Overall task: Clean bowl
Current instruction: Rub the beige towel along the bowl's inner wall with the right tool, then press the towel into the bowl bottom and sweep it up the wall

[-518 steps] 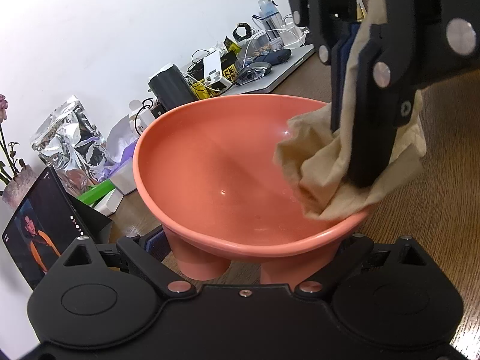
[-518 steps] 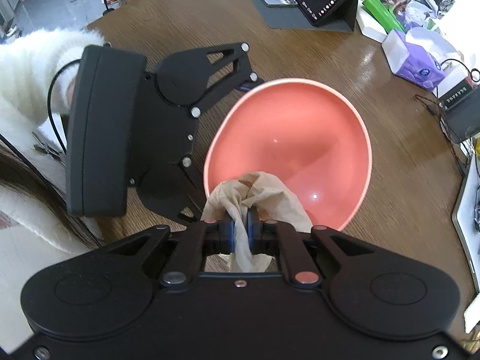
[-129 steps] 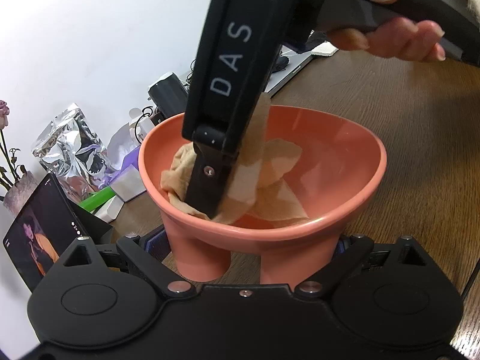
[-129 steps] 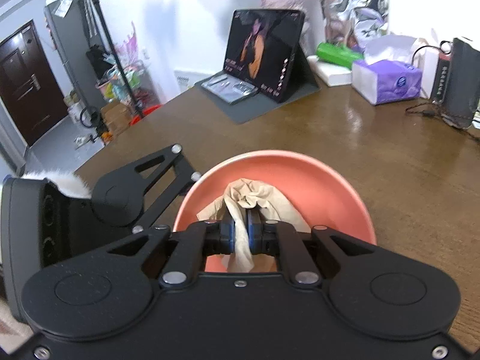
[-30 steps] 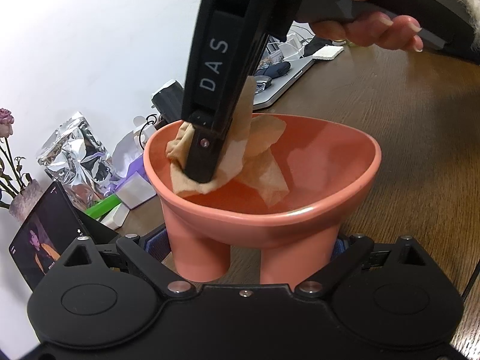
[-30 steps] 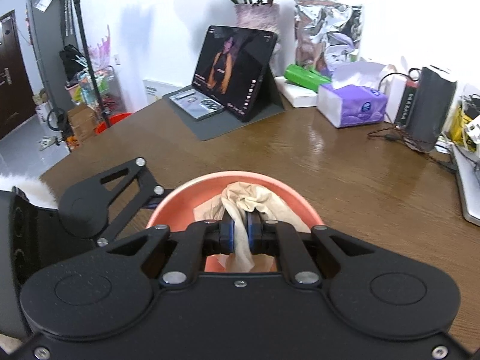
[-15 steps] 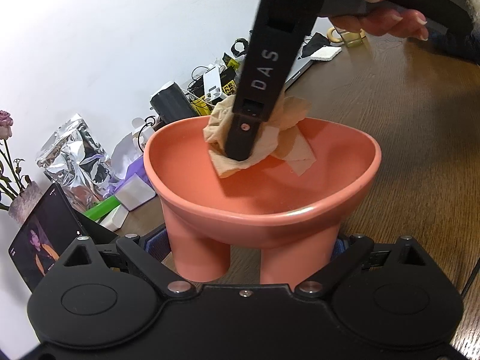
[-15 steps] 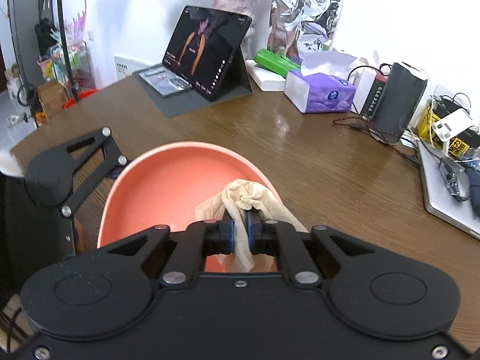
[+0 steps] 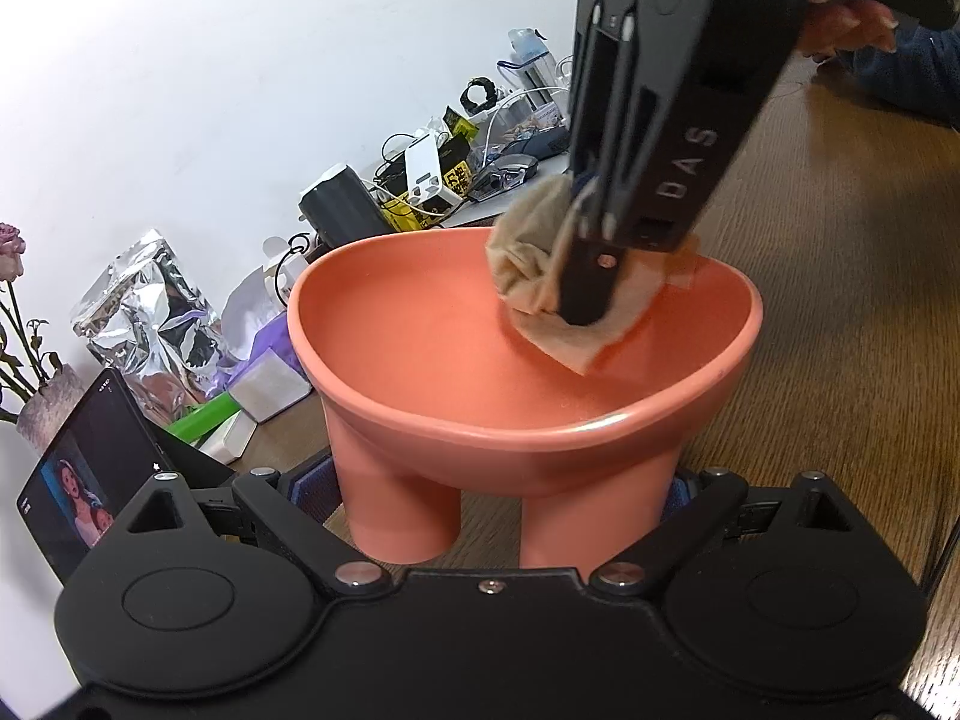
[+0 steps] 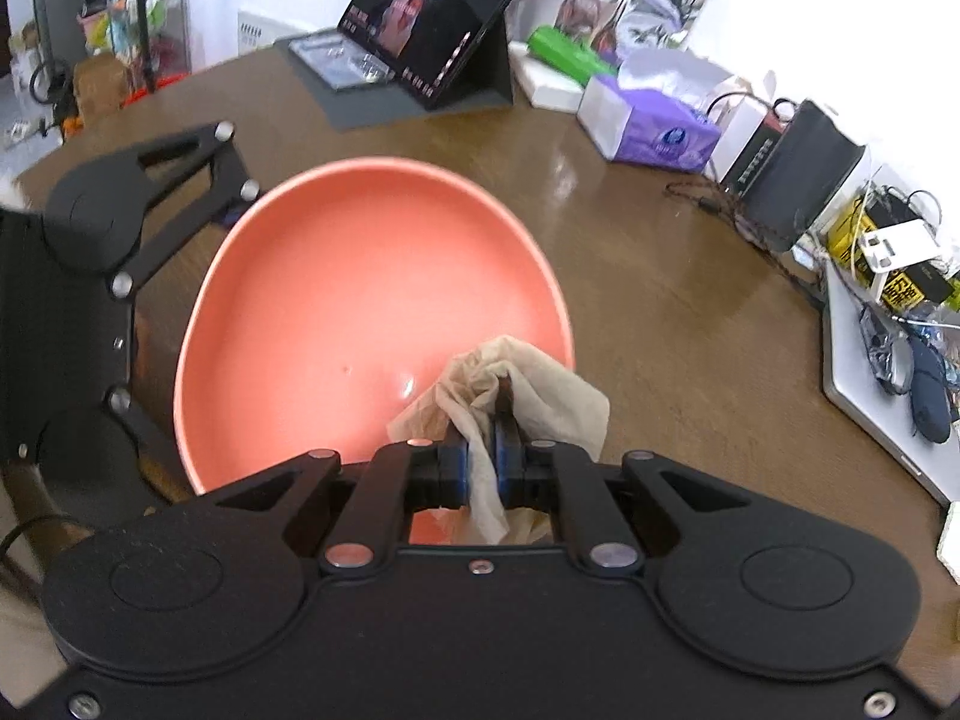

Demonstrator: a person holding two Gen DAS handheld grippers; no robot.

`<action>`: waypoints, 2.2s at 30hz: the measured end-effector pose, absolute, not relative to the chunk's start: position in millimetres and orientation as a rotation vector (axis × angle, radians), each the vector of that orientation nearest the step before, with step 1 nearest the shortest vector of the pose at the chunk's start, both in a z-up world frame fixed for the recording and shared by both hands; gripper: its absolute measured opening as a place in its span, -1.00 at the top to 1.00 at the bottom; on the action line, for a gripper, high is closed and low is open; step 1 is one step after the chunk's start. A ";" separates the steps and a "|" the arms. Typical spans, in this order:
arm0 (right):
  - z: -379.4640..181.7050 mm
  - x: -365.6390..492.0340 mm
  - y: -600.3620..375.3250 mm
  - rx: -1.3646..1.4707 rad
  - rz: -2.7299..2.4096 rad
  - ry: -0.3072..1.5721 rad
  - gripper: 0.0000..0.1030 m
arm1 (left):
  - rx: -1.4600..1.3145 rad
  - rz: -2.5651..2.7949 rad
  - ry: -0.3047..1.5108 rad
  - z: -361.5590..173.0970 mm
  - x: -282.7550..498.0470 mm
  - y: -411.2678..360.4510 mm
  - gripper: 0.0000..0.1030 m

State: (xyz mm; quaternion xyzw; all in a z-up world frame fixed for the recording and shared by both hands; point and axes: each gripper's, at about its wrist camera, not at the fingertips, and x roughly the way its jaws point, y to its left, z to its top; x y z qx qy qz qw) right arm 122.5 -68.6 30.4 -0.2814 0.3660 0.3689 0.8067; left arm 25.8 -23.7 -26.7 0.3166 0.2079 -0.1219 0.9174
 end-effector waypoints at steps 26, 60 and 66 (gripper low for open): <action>25.3 130.2 -69.2 -0.305 1.008 0.997 0.82 | 0.650 -0.250 0.430 -24.1 32.2 -20.3 -0.85; 38.6 154.7 -70.4 -0.131 0.958 0.729 0.82 | 0.655 -0.255 0.429 -22.1 39.2 -13.8 -0.85; 42.5 150.9 -73.8 -0.199 0.895 0.700 0.82 | 0.656 -0.258 0.427 -22.1 39.0 -13.9 -0.85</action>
